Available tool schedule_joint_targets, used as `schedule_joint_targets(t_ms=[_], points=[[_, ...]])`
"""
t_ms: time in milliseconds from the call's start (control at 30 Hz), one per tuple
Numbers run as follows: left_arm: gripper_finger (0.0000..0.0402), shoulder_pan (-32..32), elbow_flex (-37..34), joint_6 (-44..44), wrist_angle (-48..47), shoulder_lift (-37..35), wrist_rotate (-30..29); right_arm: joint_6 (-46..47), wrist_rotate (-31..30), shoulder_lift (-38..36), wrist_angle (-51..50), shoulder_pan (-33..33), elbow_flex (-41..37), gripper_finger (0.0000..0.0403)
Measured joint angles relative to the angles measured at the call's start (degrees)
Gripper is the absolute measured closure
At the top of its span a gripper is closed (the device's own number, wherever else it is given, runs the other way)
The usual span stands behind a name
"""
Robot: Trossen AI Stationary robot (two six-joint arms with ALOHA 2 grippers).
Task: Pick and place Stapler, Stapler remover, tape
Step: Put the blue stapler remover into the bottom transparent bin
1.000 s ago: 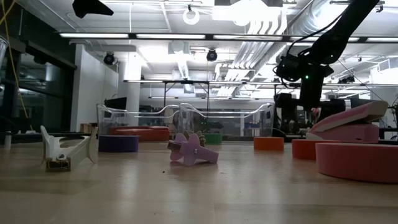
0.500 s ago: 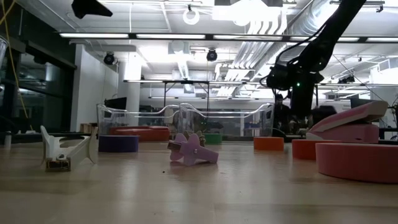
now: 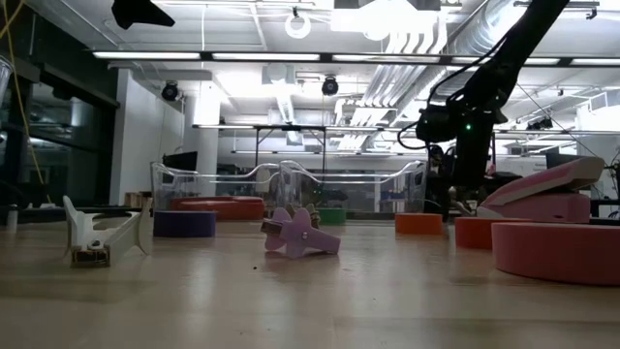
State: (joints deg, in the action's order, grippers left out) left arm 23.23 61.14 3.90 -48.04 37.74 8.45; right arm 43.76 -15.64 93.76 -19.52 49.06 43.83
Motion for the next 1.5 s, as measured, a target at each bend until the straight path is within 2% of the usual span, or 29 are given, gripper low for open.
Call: schedule_joint_targets(t_ms=[233, 567, 700, 833, 1033, 1300, 1500], points=[[0.0092, 0.0, 0.0, -0.8, 0.0, 0.0, 0.0, -2.0, 0.7, 0.0, -0.4, 0.0, 0.0, 0.0114], [0.0092, 0.0, 0.0, -0.6, -0.1, 0.0, 0.0, 2.2, -4.7, -0.1, 2.7, 0.1, 0.0, 0.0114], [0.0092, 0.0, 0.0, -0.6, -0.1, 0.0, 0.1, -3.2, -4.8, -0.1, 7.3, 0.1, 0.0, 0.0114], [0.0092, 0.0, 0.0, -0.6, -0.1, 0.0, 0.1, -8.0, -2.4, -0.1, 10.9, 0.1, 0.0, 0.0114], [0.0092, 0.0, 0.0, 0.9, -0.1, 0.0, 0.1, -8.2, -0.7, -0.1, 4.1, 0.2, 0.0, 0.0114], [0.0092, 0.0, 0.0, 0.9, -0.1, 0.0, 0.1, -17.9, 6.4, -0.1, 4.2, 0.2, 0.0, 0.0115], [0.0092, 0.0, 0.0, 0.9, -0.1, 0.0, 0.1, -21.3, 6.3, -0.1, 3.9, 0.2, 0.0, 0.0131]])
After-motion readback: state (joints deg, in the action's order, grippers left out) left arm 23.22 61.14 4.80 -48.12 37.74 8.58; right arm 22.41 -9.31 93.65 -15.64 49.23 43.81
